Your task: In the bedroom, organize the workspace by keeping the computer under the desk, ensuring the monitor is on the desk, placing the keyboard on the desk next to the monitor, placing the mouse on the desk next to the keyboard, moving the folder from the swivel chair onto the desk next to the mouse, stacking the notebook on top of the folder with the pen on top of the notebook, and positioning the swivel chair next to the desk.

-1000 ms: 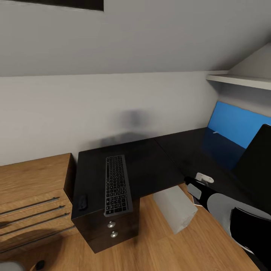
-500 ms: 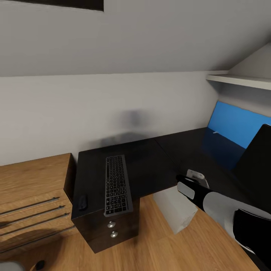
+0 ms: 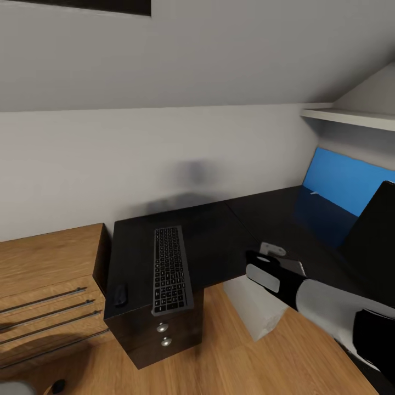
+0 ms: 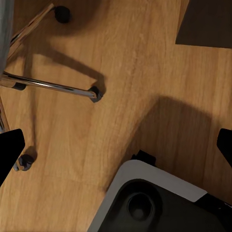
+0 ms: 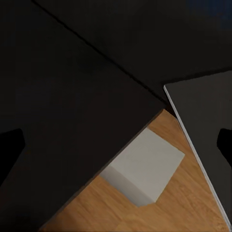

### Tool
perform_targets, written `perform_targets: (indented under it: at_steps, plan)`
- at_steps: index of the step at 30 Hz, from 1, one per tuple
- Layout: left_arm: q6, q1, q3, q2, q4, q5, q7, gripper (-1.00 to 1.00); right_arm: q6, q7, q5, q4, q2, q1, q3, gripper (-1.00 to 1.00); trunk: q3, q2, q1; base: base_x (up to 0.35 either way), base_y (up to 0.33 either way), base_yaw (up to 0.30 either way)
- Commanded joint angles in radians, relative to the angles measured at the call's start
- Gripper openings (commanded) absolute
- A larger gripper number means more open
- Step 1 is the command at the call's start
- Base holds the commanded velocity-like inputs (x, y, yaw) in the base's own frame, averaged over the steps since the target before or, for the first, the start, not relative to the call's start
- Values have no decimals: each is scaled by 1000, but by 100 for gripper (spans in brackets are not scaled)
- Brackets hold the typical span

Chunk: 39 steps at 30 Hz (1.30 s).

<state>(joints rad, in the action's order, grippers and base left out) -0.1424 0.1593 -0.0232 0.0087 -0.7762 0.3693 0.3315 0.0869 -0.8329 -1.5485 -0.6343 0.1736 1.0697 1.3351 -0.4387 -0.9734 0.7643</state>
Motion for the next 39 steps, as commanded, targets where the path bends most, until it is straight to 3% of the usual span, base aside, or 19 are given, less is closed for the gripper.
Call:
perform_targets:
  at_steps: [1, 4, 10, 11, 15, 19, 25, 30, 39]
  plan:
    - [-3, 0, -3, 1, -2, 9, 3, 100, 9, -18, -5, -32, 11, 2, 8, 100, -1, -1, 0, 0, 0, 0]
    - [-3, 0, -3, 1, -2, 9, 3, 100, 9, -70, 10, -151, 53, 0, 9, 100, -1, -1, 0, 0, 0, 0]
    - [-2, 0, -3, 1, -2, 8, 2, 100, 8, -109, 17, -329, 119, -3, 9, 100, -1, -1, 0, 0, 0, 0]
    - [-2, 0, -3, 0, -2, 8, 2, 100, 8, -117, 15, -435, 148, -5, 9, 100, -1, -1, 0, 0, 0, 0]
    - [-2, 0, -3, 0, -2, 8, 2, 100, 8, -126, 14, -585, 185, -7, 8, 100, -1, -1, 0, 0, 0, 0]
    - [-2, 0, -3, 0, -2, 8, 1, 100, 8, -154, 15, -687, 201, -7, 5, 100, -1, -1, 0, 0, 0, 0]
    - [-3, 0, -3, 0, -4, 8, 1, 100, 26, -188, 4, -756, 207, -8, 3, 100, -1, -1, 0, 0, 0, 0]
    - [-3, 0, -3, 1, -5, 8, 1, 100, 115, -193, -16, -770, 205, -45, 11, 100, -1, -1, 0, 0, 0, 0]
    - [-5, 0, -2, 1, -11, 8, 2, 100, 153, -193, -13, -774, 206, -89, 21, 100, -1, -1, 0, 0, 0, 0]
